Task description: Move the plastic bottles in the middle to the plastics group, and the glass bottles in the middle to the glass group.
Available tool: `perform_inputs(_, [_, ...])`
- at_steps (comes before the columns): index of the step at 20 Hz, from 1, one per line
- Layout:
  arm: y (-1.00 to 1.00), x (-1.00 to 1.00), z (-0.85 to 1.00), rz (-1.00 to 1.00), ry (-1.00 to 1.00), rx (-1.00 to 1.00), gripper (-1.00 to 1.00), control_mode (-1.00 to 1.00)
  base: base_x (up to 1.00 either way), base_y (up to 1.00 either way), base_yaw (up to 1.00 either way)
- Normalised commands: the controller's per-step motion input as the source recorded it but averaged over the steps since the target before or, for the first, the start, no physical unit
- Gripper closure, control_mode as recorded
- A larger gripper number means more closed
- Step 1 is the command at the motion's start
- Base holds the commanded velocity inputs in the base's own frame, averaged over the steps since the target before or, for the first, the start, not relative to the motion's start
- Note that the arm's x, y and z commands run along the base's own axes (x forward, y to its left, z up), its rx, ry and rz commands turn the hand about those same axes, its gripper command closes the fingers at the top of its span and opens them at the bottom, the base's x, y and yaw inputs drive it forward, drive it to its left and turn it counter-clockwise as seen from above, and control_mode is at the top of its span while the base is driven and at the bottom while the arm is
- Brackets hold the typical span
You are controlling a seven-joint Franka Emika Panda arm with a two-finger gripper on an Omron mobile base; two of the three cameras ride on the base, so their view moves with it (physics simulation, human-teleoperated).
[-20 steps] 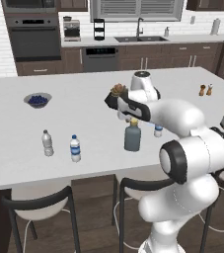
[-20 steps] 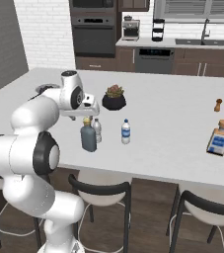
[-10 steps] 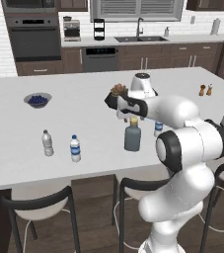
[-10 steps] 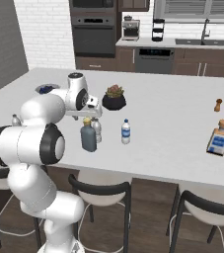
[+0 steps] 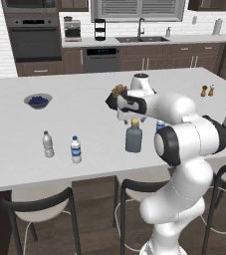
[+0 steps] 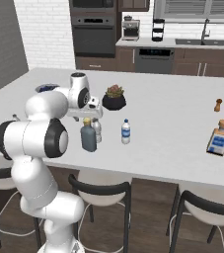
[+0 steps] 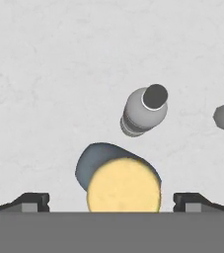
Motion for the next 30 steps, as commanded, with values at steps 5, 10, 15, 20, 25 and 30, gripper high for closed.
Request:
perform_inputs(5, [0.0, 0.0, -0.34, 0.0, 0.01, 0.0, -1.0, -1.0, 0.0, 0.0, 0.0])
perform_inputs(10, [0.0, 0.0, 0.0, 0.0, 0.0, 0.0, -1.0, -1.0, 0.0, 0.0, 0.0])
perform_inputs(15, [0.0, 0.0, 0.0, 0.0, 0.0, 0.0, 1.0, -1.0, 0.0, 0.0, 0.0])
perform_inputs(20, [0.0, -0.06, 0.0, 0.0, -0.01, 0.0, 1.0, -1.0, 0.0, 0.0, 0.0])
perform_inputs(25, [-0.11, -0.91, 0.0, 0.0, -0.01, 0.0, 1.0, -1.0, 0.0, 0.0, 0.0])
perform_inputs(30, [-0.65, -0.85, 0.08, 0.0, -0.03, 0.01, 1.0, -1.0, 0.0, 0.0, 0.0])
